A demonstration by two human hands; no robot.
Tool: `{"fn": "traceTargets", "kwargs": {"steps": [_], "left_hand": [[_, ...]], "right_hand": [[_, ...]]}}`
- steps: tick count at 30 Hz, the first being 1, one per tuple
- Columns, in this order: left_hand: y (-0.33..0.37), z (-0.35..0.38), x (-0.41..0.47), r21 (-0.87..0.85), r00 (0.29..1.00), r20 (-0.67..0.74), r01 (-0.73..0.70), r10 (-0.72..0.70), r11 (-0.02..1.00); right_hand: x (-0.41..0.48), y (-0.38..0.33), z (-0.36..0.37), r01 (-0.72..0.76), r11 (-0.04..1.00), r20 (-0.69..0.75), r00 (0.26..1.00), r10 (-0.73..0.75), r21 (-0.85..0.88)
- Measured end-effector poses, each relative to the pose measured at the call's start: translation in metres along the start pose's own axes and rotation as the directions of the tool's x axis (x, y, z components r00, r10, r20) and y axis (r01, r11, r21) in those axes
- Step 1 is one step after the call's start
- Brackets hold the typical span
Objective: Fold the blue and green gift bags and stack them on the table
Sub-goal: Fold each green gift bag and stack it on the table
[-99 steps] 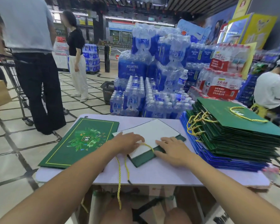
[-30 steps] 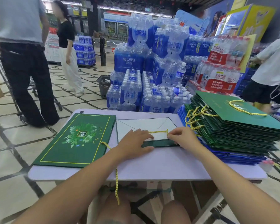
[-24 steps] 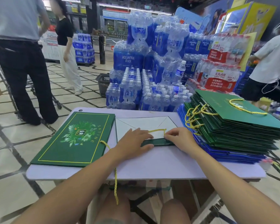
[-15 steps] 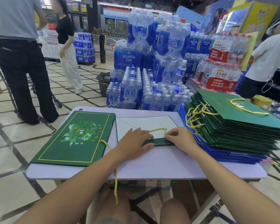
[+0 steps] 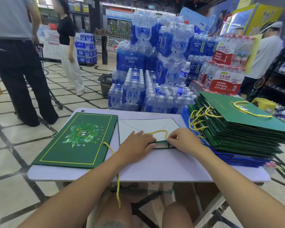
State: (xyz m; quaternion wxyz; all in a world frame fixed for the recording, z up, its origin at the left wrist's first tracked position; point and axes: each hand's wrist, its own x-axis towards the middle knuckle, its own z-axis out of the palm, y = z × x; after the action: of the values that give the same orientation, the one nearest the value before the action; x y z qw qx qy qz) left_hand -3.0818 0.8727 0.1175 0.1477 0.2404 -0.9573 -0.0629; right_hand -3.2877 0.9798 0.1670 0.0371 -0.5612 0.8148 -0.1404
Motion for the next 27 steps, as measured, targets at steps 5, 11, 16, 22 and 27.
{"fn": "traceTargets", "kwargs": {"steps": [5, 11, 16, 22, 27], "left_hand": [[0.000, 0.000, -0.001, -0.113, 0.998, 0.004, 0.065, -0.065, 0.991], [0.002, -0.001, 0.000, -0.167, 0.995, 0.014, 0.097, -0.096, 0.981], [0.002, -0.002, -0.001, -0.180, 0.995, 0.019, 0.103, -0.101, 0.978], [-0.001, 0.002, 0.000, -0.176, 0.995, 0.034, 0.100, -0.096, 0.979], [-0.003, 0.005, 0.001, -0.164, 0.994, 0.030, 0.107, -0.104, 0.981]], "right_hand": [[-0.016, -0.006, -0.007, 0.076, 0.994, -0.219, 0.974, -0.056, 0.082], [-0.035, -0.011, 0.010, -0.129, 0.970, -0.246, 0.953, 0.179, 0.207], [-0.030, -0.027, 0.018, -0.158, 0.934, -0.200, 0.952, 0.230, 0.321], [-0.029, -0.025, 0.016, -0.271, 0.806, 0.016, 0.951, 0.310, 0.526], [-0.036, -0.035, 0.007, -0.460, 0.585, 0.355, 0.888, 0.292, 0.668]]}}
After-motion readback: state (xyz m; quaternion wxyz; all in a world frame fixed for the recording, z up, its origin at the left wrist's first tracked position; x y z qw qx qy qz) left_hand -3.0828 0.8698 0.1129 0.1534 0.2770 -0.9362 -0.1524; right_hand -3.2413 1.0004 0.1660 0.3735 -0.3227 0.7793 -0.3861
